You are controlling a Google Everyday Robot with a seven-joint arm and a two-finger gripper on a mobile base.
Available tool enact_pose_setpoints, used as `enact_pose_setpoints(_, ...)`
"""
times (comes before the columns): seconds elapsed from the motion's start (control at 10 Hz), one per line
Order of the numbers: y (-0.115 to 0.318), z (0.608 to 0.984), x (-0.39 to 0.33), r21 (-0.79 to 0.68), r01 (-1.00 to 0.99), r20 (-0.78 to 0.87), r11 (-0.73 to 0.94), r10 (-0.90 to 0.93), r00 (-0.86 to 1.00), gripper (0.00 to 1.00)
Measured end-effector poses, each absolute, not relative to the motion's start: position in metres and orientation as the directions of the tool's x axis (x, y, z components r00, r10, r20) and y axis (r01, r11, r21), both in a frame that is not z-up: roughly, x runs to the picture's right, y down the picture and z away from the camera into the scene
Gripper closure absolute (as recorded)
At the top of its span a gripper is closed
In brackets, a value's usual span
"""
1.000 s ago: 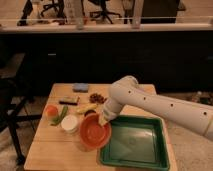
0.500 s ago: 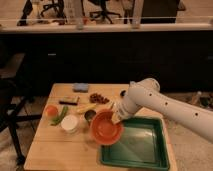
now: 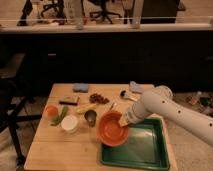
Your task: Stack bowls into tray
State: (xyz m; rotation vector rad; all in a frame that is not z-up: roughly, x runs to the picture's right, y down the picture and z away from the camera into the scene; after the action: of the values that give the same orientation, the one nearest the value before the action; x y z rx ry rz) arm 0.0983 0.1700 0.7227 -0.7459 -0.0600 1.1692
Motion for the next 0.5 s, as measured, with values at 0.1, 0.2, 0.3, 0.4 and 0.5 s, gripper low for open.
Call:
enact_pose_setpoints(0.1,0.175,0.725,0.104,-0.556,-0.815,-0.332,0.163,0.855,0.398,1.00)
enact_pose_setpoints(0.2,0.178,0.727,0.107,-0.555,-0.818,-0.336,0.150,0.860,0.385,1.00)
enact_pose_setpoints(0.3,0.181,0.729,0.111,-0.553,-0.822,-0.340,0.135,0.864,0.371,1.00)
enact_pose_setpoints(0.4,0.184,0.730,0.118,-0.549,-0.827,-0.344,0.119,0.870,0.354,1.00)
enact_pose_setpoints(0.5,0.187,0.729,0.124,-0.545,-0.832,-0.347,0.107,0.874,0.340,1.00)
